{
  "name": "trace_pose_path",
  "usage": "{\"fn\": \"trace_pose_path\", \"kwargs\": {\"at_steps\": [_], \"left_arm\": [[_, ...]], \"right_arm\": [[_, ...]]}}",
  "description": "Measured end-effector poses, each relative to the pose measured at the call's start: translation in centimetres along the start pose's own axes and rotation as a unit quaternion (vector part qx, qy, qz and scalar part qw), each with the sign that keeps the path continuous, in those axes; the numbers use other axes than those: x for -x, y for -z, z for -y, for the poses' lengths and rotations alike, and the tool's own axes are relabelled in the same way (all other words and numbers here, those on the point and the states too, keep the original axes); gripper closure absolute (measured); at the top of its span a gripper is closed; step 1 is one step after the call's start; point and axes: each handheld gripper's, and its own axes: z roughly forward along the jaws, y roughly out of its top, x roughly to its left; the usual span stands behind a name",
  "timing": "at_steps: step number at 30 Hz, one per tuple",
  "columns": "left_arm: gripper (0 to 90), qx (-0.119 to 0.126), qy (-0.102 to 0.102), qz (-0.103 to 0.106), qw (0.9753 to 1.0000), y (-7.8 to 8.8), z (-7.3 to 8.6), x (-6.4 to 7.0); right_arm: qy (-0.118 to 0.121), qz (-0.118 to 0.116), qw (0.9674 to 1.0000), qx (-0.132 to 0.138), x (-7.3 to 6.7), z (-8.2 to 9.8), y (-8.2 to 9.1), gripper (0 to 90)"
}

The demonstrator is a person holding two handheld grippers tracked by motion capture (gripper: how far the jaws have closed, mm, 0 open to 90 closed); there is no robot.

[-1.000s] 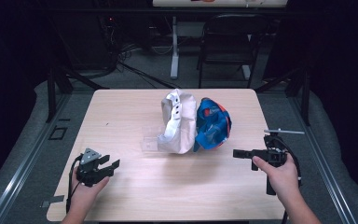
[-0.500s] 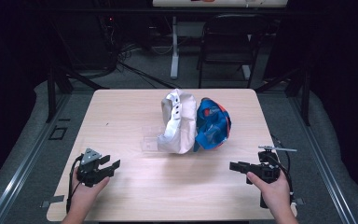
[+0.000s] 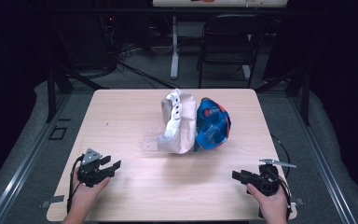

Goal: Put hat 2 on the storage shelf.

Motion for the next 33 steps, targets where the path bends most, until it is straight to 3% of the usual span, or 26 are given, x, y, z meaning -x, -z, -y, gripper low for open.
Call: {"fn": "trace_pose_path", "kwargs": {"at_steps": [12,15,33], "left_arm": [[49.5,-0.006,-0.006,0.006,0.9999,-0.4,0.1,0.3],[49.5,-0.009,-0.007,0.007,0.9999,-0.5,0.2,0.4],[49.5,-0.015,-0.015,0.023,0.9995,-1.0,0.2,1.3]], "right_arm": [[0.029,-0.008,0.9991,0.028,-0.2,1.2,-0.4,49.4],[0.044,0.004,0.9987,0.026,-0.2,1.4,-0.8,50.0],[0.039,0.028,0.9981,0.038,0.9,1.6,-1.3,48.3]]}}
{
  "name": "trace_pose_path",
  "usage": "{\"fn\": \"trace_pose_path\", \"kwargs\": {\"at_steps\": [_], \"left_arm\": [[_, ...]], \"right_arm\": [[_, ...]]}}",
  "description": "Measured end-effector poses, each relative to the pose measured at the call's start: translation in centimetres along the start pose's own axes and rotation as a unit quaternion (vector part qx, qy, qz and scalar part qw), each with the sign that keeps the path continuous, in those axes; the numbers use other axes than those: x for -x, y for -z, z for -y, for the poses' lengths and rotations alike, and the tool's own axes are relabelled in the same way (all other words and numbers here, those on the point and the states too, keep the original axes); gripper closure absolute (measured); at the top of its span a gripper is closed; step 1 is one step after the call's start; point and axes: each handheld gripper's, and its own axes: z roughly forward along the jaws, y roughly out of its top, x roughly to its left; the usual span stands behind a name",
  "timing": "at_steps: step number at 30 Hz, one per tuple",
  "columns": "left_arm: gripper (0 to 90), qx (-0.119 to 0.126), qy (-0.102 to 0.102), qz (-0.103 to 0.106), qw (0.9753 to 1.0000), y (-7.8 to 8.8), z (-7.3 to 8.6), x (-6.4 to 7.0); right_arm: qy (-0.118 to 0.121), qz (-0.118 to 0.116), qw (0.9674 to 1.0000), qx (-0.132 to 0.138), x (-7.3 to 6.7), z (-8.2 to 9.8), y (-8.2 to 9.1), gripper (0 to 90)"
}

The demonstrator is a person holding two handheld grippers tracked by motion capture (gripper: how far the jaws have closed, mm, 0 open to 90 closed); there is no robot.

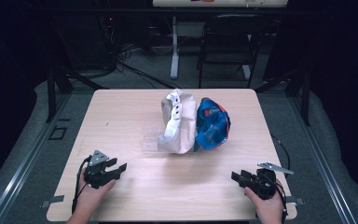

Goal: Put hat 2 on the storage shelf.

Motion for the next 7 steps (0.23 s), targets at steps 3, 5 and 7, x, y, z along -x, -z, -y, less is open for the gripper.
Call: {"fn": "trace_pose_path", "kwargs": {"at_steps": [3,5,7], "left_arm": [[49.5,0.002,-0.002,0.006,1.0000,-0.2,0.0,0.5],[49.5,0.003,-0.008,0.010,0.9999,-0.3,-0.1,0.9],[49.5,0.005,-0.006,0.013,0.9999,-0.4,-0.1,1.2]], "right_arm": [[-0.004,0.001,1.0000,0.004,0.1,0.0,0.0,48.2],[-0.004,0.002,0.9999,0.009,0.1,0.0,0.1,48.1],[-0.007,-0.001,0.9999,0.013,0.1,0.0,0.1,48.1]]}}
